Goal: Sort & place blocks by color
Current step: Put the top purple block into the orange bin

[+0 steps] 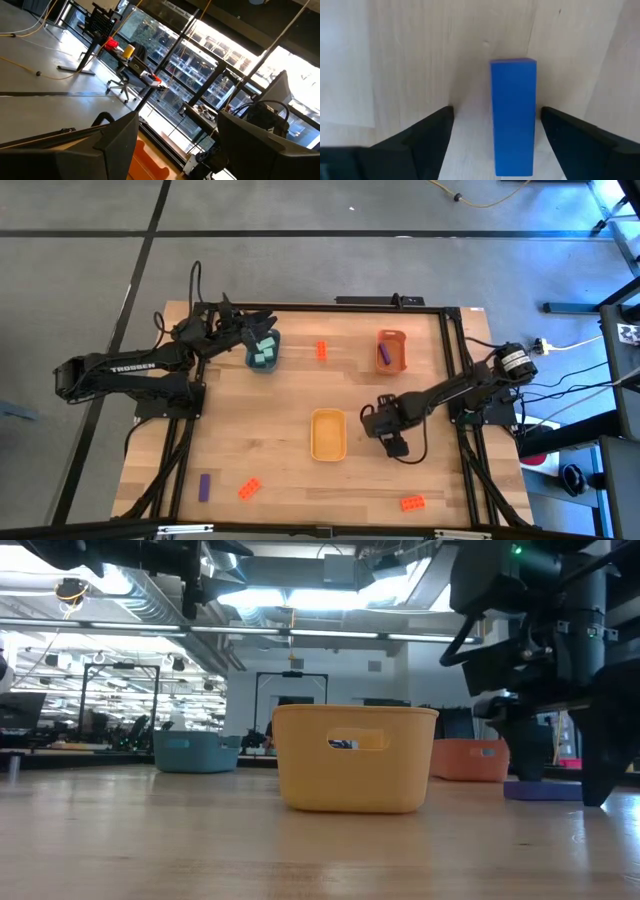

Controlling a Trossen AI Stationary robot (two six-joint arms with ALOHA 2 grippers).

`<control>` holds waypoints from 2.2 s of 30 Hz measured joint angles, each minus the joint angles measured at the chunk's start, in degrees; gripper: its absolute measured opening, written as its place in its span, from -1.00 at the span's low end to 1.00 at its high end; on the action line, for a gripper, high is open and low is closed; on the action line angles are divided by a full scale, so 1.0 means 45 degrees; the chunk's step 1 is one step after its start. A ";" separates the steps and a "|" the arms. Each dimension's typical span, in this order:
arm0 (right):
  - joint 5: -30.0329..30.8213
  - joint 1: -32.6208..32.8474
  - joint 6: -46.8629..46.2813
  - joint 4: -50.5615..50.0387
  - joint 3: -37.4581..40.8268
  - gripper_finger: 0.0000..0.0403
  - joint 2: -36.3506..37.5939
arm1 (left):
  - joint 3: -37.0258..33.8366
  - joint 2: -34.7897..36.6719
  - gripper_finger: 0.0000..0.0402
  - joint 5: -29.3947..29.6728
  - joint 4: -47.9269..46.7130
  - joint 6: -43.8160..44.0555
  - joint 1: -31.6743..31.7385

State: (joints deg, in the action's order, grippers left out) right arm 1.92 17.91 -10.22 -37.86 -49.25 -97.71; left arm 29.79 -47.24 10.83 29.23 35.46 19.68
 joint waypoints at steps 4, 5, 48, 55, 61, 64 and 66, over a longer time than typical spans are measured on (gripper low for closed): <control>0.0190 0.0202 0.0007 0.0045 0.0010 0.37 0.0000 | 0.0001 0.0000 0.30 0.0000 -0.0003 -0.0005 -0.0003; 0.0215 0.0249 0.0019 0.0056 0.0010 0.29 0.0000 | 0.0001 0.0000 0.30 0.0000 0.0000 -0.0005 -0.0004; 0.2164 -0.3511 -0.1791 1.0840 0.0388 -0.48 0.6402 | -0.0007 0.0004 0.30 -0.4557 -0.0005 -0.5257 -0.1188; 0.0516 -0.4233 -0.1090 1.0752 -0.0179 -0.48 0.6436 | -0.0007 0.0000 0.30 -0.4484 -0.0008 -0.4677 -0.1396; 0.0204 -0.4385 -0.1037 1.0806 -0.0170 -0.48 0.6436 | -0.0007 0.0000 0.30 -0.3988 -0.0009 -0.4468 -0.1394; 0.0188 -0.4385 -0.1035 1.0825 -0.0170 -0.48 0.6436 | -0.0007 0.0003 0.30 -0.3989 -0.0010 -0.4259 -0.1394; 0.0174 -0.4385 -0.1035 1.0825 -0.0170 -0.48 0.6436 | -0.0007 0.0001 0.30 -0.3977 -0.0010 -0.4245 -0.1394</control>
State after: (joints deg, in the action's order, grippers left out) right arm 2.70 -1.83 -14.87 10.85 -50.02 -68.75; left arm 29.76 -47.24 -7.06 29.19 16.36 13.41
